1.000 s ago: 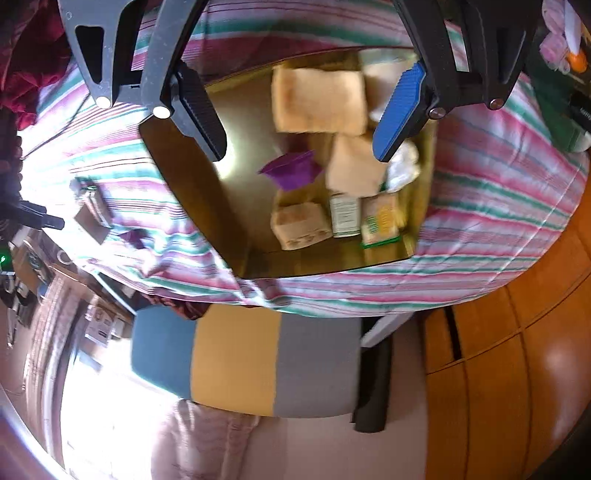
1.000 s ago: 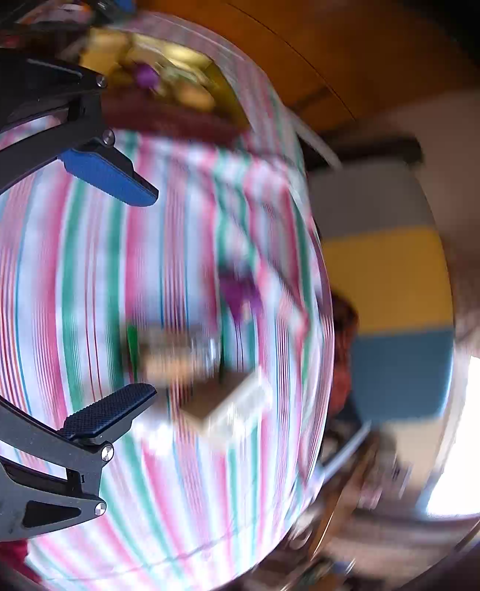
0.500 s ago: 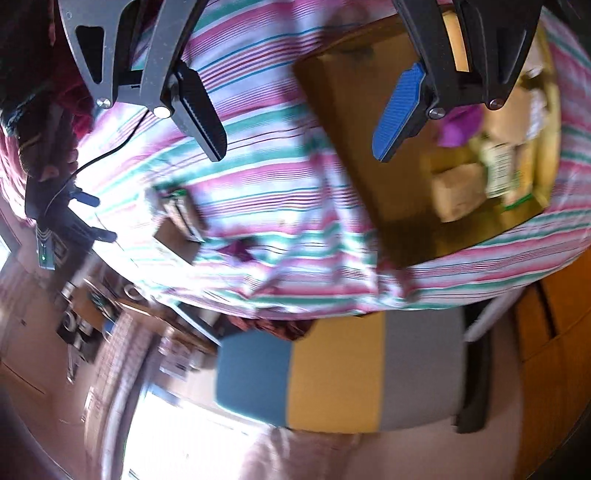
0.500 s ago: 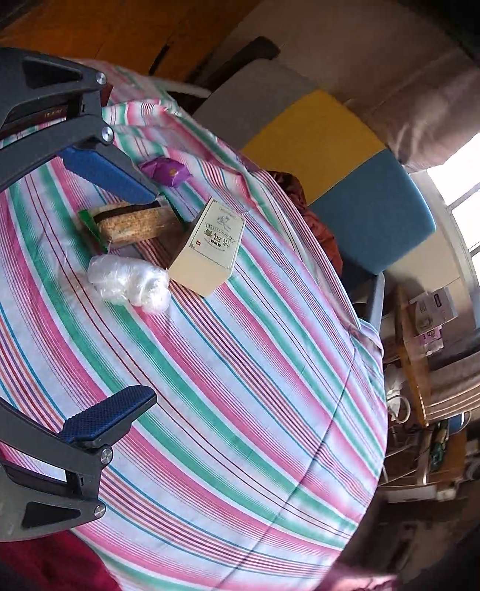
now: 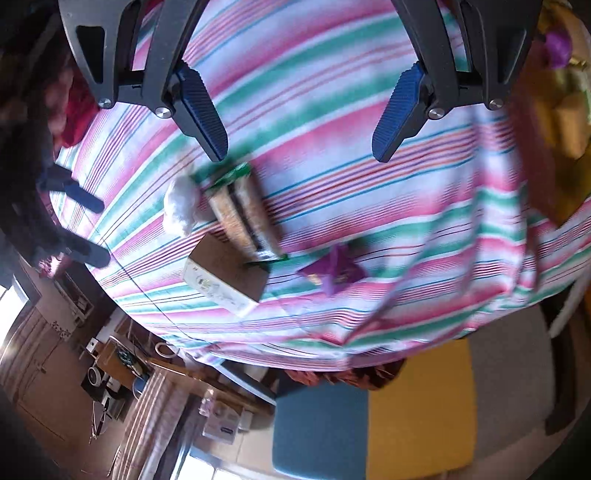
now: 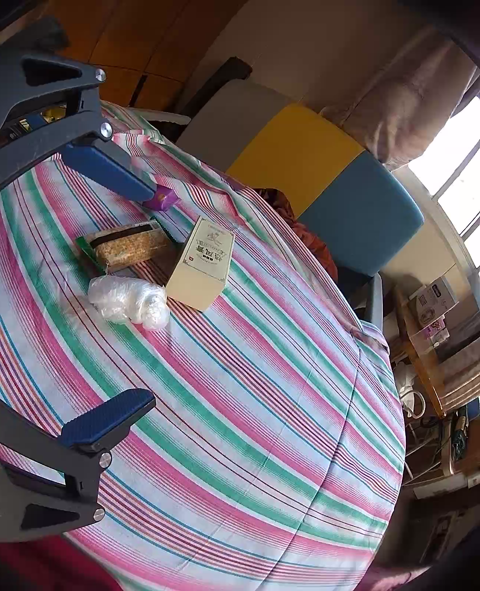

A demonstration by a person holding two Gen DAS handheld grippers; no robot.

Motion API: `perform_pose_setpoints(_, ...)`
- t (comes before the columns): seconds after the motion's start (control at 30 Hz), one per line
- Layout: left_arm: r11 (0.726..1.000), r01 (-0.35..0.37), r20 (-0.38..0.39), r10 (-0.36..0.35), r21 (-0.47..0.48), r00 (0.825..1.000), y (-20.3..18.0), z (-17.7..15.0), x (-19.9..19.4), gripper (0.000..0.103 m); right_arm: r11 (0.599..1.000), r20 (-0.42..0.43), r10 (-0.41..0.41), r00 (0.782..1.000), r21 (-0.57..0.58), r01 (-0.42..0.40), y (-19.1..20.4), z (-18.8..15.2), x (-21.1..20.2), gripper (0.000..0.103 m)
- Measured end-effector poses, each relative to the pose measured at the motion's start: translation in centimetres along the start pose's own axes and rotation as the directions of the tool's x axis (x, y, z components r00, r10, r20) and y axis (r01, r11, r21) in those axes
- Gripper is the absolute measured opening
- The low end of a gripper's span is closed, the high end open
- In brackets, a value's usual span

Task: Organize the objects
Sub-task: 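Move both grippers back toward the remaining item pile, then grasp the granola bar with the left gripper while the right gripper grasps the cream tea box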

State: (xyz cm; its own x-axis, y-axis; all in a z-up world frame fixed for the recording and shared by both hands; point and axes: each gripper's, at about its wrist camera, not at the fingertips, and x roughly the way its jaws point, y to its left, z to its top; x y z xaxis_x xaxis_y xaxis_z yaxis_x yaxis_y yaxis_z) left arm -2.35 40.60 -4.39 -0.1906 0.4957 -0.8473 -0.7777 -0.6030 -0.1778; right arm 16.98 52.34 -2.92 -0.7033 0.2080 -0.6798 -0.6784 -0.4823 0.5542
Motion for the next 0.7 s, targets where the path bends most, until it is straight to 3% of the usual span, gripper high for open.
perform_pose_setpoints(0.07,1.000,0.001,-0.013,-0.001,0.005,1.000,-0.8,1.0,1.4,0.080,1.000,-0.001,0.011,1.000,0.001,-0.011,0.0,0.0,0.0,0.102)
perform_pose_setpoints(0.17,1.000,0.003,-0.028,-0.002,0.016,1.000,-2.3,2.6,3.6,0.068,1.000,0.013,0.016,1.000,0.005,-0.016,0.0,0.0,-0.2,0.102)
perform_pose_setpoints(0.33,1.000,0.028,-0.052,-0.027,0.007,0.998,-4.3,4.6,7.2,0.067,0.999,0.006,0.038,0.999,0.022,-0.038,-0.3,0.1,0.0,0.103)
perform_pose_setpoints(0.5,0.999,-0.022,-0.114,0.019,-0.025,0.993,-4.3,5.7,11.4,0.067,0.998,-0.006,0.059,0.998,0.027,-0.059,-0.3,0.1,0.2,0.103)
perform_pose_setpoints(0.6,0.995,-0.074,-0.064,0.078,0.061,0.995,-5.5,5.2,11.7,0.067,0.997,-0.012,0.066,0.998,0.029,-0.066,-0.2,0.1,0.3,0.103)
perform_pose_setpoints(0.63,0.993,-0.084,-0.049,0.088,0.078,0.995,-5.6,4.8,11.5,0.065,0.997,-0.014,0.066,0.998,0.032,-0.065,-0.3,0.1,0.4,0.103)
perform_pose_setpoints(0.7,0.992,-0.096,-0.027,0.099,0.084,0.995,-5.3,4.3,11.0,0.042,0.997,-0.016,0.062,0.998,0.038,-0.061,-0.4,0.1,0.5,0.103)
